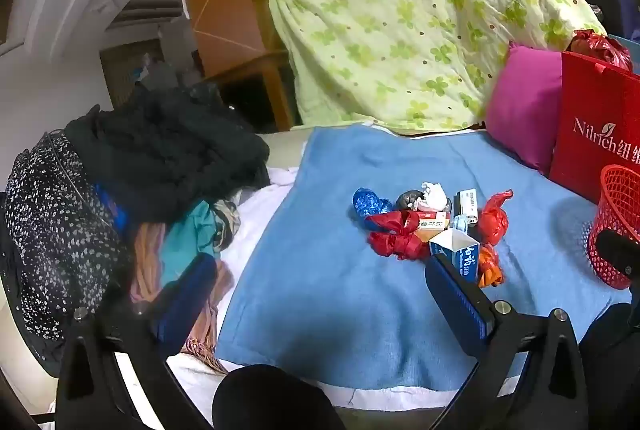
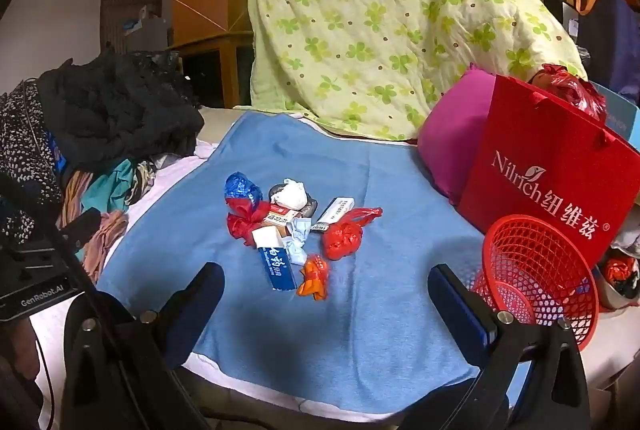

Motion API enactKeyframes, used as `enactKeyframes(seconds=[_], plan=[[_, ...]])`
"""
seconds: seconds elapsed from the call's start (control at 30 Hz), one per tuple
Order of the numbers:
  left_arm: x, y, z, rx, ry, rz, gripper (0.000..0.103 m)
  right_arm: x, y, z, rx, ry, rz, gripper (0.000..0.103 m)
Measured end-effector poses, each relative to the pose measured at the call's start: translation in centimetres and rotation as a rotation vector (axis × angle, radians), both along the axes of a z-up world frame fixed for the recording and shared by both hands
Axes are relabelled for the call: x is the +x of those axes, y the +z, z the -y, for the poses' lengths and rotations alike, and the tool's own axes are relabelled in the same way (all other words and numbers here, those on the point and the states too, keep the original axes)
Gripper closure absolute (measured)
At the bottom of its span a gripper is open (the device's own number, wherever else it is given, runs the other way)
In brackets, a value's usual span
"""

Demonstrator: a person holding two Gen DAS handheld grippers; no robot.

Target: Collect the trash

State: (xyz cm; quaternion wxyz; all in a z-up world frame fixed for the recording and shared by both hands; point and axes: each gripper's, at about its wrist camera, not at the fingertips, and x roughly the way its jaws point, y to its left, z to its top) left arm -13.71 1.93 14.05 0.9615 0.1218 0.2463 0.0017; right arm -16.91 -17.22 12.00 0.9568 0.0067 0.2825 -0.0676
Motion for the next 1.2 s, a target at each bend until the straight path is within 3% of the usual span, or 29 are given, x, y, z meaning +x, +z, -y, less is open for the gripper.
enactKeyframes(seconds=[0.93, 1.2], plan=[[0.4, -0.9, 0.4, 0.011, -0.019, -0.026, 0.0, 0.9, -0.5, -0.3, 0.017, 0.018, -0.013, 0.0], [0.6, -1.1, 0.3, 0.011, -0.021, -0.039, 0.0, 0.9, -0.8, -0.2, 0.076, 0.019, 0.017, 0.0]])
